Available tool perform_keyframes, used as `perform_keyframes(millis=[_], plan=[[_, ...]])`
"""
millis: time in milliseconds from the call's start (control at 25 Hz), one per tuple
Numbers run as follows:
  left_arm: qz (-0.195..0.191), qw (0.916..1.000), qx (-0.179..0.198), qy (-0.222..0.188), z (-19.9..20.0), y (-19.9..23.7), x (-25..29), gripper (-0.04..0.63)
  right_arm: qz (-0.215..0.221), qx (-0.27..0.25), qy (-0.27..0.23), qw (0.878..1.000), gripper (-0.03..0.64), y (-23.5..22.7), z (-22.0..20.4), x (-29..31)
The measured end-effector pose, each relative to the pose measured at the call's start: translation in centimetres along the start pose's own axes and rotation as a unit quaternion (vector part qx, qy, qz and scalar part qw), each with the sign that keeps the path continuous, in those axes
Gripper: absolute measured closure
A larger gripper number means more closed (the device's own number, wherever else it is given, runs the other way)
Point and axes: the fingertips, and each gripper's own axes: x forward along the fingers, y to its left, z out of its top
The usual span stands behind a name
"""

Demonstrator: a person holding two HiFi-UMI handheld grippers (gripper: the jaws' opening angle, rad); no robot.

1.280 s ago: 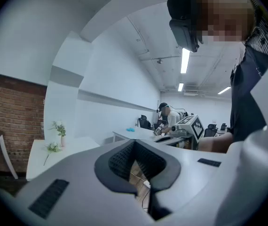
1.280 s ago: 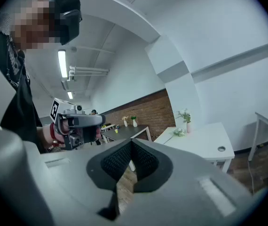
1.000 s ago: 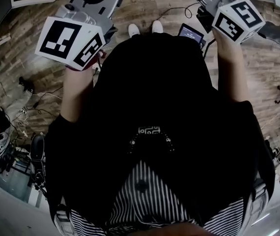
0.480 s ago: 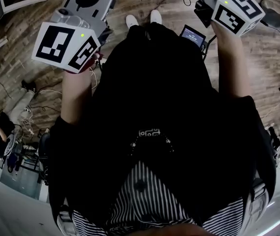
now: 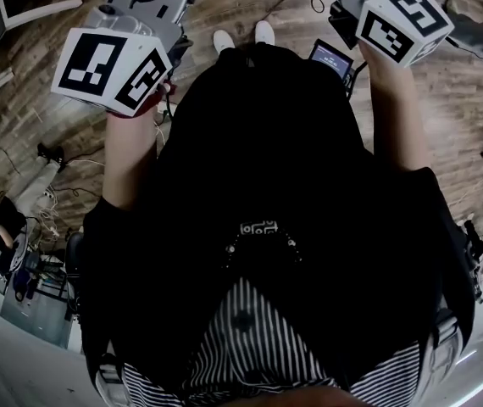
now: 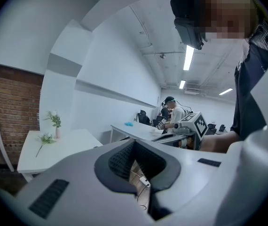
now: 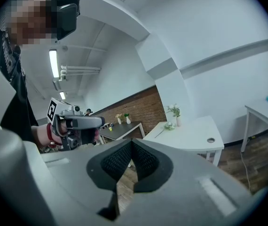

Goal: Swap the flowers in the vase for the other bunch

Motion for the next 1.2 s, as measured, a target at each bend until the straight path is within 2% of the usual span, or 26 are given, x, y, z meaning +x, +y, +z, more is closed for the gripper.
perform_keyframes(millis=[600, 920, 1200], plan=[[0.043, 0.9989, 0.011, -0.014, 2.8, -0.7, 4.5, 0.588, 0.062, -0.029, -0.012, 0.998, 0.612, -2.4, 3.6, -1.1], [0.057, 0.9971, -0.015, -0.048, 3.7, 1.5, 5.2, 0.588, 0.096, -0.033, 0.004, 0.995, 0.612, -2.5, 4.3, 1.2], [0.054, 0.9959, -0.038, -0.063, 4.4, 4.8, 5.0, 0.589, 0.097, -0.030, 0.003, 0.995, 0.612, -3.3, 5.3, 3.9]])
